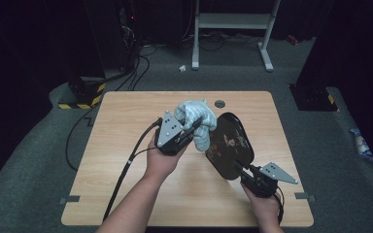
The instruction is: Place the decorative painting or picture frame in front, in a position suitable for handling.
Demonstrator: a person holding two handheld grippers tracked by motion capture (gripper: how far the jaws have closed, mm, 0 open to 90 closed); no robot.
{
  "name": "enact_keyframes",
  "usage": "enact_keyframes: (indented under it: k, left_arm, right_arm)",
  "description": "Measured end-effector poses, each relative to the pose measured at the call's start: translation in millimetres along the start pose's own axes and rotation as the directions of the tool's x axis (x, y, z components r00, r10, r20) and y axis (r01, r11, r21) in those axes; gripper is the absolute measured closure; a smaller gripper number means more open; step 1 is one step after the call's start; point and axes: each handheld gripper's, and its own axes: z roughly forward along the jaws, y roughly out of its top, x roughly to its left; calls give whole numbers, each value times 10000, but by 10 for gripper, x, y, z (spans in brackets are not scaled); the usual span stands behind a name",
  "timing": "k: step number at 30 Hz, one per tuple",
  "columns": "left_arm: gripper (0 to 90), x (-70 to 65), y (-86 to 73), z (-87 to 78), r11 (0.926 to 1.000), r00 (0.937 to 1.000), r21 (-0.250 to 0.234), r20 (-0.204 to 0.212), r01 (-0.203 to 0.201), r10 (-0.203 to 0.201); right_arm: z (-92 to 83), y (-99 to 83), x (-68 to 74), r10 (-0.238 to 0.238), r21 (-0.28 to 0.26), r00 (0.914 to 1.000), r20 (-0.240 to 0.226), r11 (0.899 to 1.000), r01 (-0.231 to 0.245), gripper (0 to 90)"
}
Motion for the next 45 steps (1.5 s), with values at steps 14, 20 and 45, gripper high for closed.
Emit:
enact_keyframes:
  k: [14,20,45]
  left_arm:
    - [777,-67,270,235,9976,9992,-693,388,18,8]
    - [777,-97,434,402,9936,9985,-1119,538,171,-111]
    - [792,128,-405,924,9887,9985,1427,224,457,-494]
  right_arm:
    - [52,35,-36,-106,54,9994,337,9999,104,649]
    - [100,31,-36,-56,35,9998,175,10000,55,620]
    - [123,34,-44,-447,178,9977,-505,9988,457,783]
